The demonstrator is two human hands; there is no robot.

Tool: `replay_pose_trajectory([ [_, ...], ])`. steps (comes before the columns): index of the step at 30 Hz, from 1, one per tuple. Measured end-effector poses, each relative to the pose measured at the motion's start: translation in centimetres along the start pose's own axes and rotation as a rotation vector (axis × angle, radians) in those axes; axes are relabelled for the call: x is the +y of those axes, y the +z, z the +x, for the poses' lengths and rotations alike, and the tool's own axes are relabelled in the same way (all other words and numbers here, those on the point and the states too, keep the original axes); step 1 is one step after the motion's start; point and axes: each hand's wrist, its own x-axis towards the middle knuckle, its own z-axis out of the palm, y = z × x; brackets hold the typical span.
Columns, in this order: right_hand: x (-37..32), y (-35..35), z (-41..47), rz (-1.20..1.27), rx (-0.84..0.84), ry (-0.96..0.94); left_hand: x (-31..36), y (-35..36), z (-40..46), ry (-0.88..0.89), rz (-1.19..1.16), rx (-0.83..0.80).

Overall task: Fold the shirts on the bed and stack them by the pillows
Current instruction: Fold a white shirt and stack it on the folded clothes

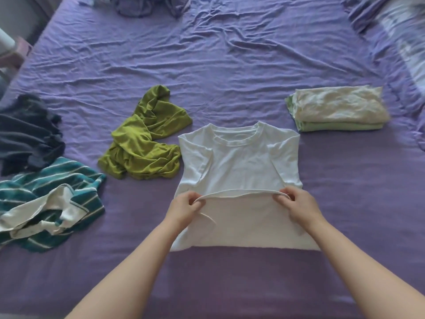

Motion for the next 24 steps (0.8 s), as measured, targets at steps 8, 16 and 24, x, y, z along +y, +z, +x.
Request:
replay_pose_trajectory([
  [8,-3.5,-0.6,5.2,-0.022,0.106,0.014,2.4,-2.3,6.9,0.114,-0.045,0.072],
  [16,-6.9,-2.8,13.0,-0.174,0.189,0.047,6.1,-5.2,15.7,0.153,0.127,0.097],
  [24,-7.4,-1.8,20.4,-0.308,0.180,-0.020,8.9,-4.7,22.0,0.070,0.294,0.170],
])
